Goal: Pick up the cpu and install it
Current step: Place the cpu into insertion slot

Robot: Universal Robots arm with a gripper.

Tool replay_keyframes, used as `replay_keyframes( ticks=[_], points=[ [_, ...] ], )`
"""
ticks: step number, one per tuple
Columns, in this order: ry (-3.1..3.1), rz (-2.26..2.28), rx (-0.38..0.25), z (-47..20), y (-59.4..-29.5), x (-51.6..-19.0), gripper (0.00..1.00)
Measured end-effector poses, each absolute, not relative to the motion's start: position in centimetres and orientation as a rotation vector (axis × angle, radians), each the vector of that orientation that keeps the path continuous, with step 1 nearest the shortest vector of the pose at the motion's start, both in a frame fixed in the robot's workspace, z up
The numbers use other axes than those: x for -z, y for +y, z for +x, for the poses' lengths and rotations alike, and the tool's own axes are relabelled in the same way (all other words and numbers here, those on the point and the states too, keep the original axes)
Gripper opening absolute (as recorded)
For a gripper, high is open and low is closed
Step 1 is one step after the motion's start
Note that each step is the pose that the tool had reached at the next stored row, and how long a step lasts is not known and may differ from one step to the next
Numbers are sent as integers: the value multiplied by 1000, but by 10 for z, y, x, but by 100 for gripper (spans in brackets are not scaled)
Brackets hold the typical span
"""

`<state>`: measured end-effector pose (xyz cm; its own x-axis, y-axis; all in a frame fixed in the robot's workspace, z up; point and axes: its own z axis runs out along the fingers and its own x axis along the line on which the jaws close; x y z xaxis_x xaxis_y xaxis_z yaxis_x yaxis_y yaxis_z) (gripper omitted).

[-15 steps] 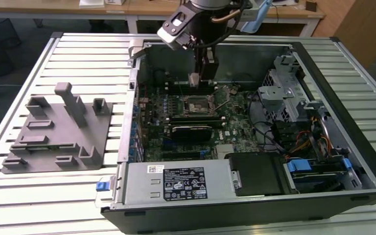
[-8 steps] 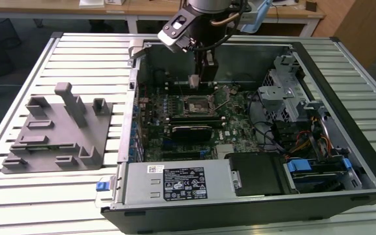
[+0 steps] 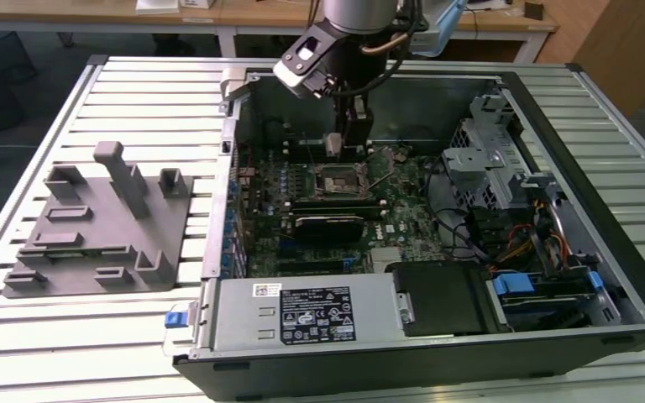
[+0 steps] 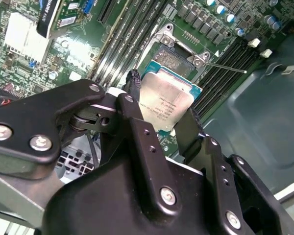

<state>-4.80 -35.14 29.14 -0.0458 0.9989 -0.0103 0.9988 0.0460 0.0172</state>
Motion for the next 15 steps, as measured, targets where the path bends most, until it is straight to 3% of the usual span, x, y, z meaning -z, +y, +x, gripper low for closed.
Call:
replay_keyframes(
  ticks=[15],
  points=[
    [2249,2165,-8,-47,-348,-275,53]
  ],
)
